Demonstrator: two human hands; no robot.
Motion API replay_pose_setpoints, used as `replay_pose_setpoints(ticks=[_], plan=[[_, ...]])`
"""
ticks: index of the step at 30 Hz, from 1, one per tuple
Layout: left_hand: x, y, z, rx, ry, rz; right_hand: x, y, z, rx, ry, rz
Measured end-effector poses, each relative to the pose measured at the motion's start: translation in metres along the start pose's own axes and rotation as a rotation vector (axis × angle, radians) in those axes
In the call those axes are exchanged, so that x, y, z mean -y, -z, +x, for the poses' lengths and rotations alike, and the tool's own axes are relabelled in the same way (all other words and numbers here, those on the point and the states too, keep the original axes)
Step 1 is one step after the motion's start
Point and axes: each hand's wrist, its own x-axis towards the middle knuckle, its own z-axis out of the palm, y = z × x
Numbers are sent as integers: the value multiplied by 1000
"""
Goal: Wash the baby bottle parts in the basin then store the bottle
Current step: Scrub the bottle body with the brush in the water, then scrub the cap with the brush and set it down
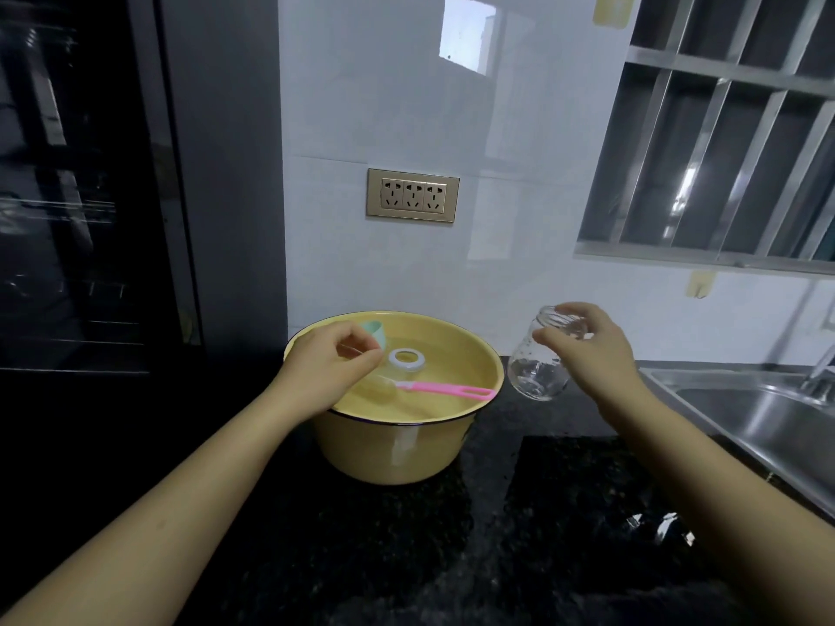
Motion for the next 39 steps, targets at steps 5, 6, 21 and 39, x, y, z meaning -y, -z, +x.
replay_pose_setpoints(ticks=[5,6,21,39], plan=[[1,-2,-1,16,6,7,-20,3,-11,44,-22,-96],[1,-2,-1,15,9,5,-25,2,-13,71,-27,-134],[3,-4,1,22,-2,7,-63,-10,-38,216,-121,-301],[7,1,10,8,9,58,24,-63,-10,402,166,-322]])
